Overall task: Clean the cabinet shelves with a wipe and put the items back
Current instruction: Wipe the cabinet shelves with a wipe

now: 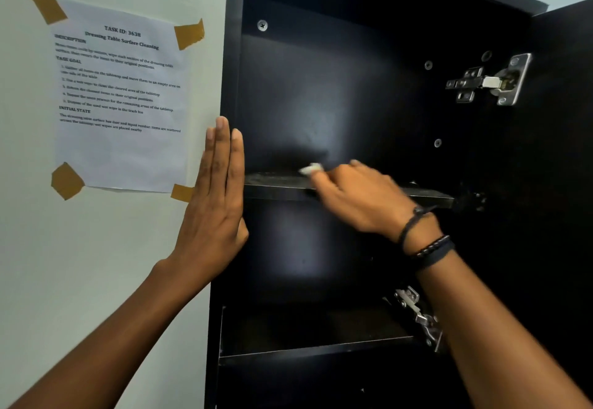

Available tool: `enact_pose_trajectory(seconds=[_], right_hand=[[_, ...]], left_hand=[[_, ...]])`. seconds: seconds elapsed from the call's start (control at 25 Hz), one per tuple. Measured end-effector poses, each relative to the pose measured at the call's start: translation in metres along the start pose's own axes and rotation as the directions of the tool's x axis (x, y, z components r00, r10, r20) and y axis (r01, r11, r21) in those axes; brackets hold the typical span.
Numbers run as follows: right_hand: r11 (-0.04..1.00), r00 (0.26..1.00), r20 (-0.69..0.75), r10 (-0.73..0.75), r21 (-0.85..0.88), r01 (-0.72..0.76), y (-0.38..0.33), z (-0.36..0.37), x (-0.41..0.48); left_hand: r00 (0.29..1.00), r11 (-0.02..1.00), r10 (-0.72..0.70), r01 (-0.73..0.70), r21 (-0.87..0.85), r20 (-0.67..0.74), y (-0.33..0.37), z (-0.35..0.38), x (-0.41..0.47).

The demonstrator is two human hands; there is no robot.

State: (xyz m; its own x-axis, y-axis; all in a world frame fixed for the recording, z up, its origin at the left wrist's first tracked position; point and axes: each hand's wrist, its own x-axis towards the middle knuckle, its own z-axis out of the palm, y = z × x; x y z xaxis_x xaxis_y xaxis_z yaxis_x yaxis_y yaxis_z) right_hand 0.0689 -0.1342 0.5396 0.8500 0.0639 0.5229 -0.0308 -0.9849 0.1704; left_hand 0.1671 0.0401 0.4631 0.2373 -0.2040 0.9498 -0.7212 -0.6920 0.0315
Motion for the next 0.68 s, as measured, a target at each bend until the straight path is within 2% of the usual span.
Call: enact_pose_trajectory(seconds=[0.08,0.12,0.16,0.28,0.36,0.44,0.56,0.68], right_hand=[[0.961,0.944,0.182,0.274,-0.086,-0.262,0.056,-0.007,0.000],[0.934,0.905,0.229,0.358,-0.079,-0.349,0.071,-0.009,0.002],[0.928,0.895,0.246,0.372,-0.063,-0.368,0.076,-0.010,0.004],[0.977,0.964,0.208,0.166,0.096,-0.190,0.037,0.000,0.019],[0.943,0.983,0.180,0.028,0.320,-0.086,-0.009,0.004,0.038],[0.886,0.984,0.162,-0.073,0.463,-0.011,-0.045,0.006,0.060],[0.826,0.983,0.116,-0.142,0.561,0.054,-0.069,0.007,0.066],[0.825,0.984,0.020,-0.176,0.549,0.136,-0.052,-0.003,0.036]], left_hand=[[1.000,0.999,-0.027,0.027,-0.041,-0.001,0.001,-0.001,-0.001],[1.000,0.998,-0.020,0.020,-0.056,0.000,0.002,0.000,-0.001],[1.000,0.998,-0.009,0.009,-0.066,0.002,0.001,0.000,-0.001],[1.000,0.987,0.005,-0.004,-0.159,0.007,-0.005,0.003,-0.003],[1.000,0.962,-0.011,0.018,-0.273,0.026,-0.006,0.002,-0.003],[0.998,0.940,-0.016,0.033,-0.341,0.053,-0.007,-0.002,-0.002],[0.998,0.937,-0.002,0.023,-0.349,0.063,-0.011,-0.003,-0.001],[0.997,0.929,-0.002,0.032,-0.368,0.082,-0.010,-0.005,-0.003]])
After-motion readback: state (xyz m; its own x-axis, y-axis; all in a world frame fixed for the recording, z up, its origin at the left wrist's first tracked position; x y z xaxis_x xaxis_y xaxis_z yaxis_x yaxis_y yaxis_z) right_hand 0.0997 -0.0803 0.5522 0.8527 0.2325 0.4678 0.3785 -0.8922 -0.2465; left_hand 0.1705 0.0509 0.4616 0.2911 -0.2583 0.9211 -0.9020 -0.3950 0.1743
